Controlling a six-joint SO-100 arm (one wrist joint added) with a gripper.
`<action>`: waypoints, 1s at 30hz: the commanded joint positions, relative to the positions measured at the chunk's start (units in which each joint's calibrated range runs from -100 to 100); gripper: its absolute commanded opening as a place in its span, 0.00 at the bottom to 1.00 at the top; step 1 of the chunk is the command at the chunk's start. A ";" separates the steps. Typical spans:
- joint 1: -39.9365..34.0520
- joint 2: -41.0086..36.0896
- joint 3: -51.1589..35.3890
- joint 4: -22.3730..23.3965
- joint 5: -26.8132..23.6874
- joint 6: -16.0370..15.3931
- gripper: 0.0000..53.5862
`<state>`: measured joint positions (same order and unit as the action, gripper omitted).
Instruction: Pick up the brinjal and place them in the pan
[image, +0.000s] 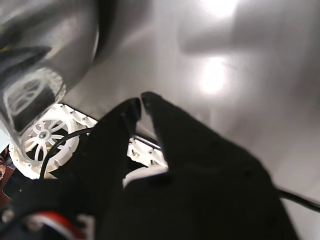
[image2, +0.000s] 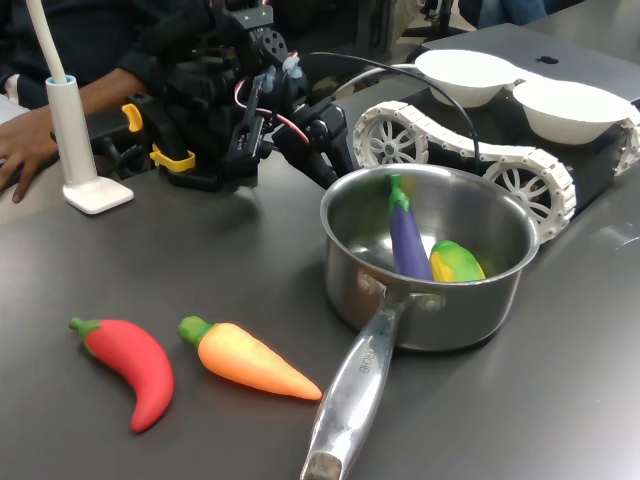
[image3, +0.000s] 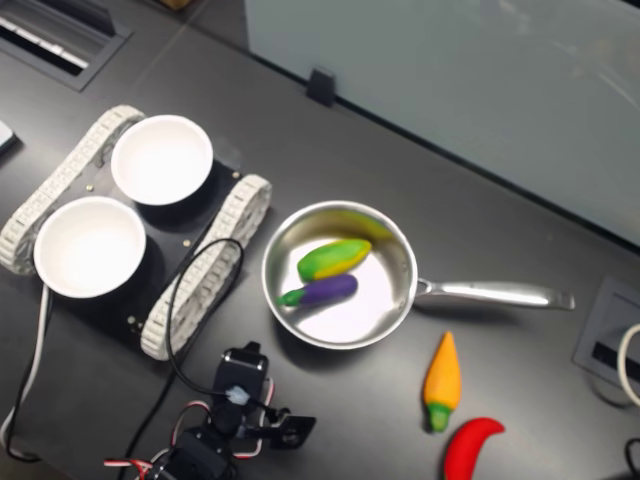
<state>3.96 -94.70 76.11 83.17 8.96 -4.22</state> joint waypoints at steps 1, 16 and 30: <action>1.20 -0.83 -0.92 -2.96 -0.83 -0.65 0.00; 1.43 -0.83 -0.92 -2.96 -1.03 -0.65 0.00; -0.63 -0.83 -0.92 -2.79 0.39 -0.65 0.00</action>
<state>4.40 -94.70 76.11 83.09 8.62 -4.22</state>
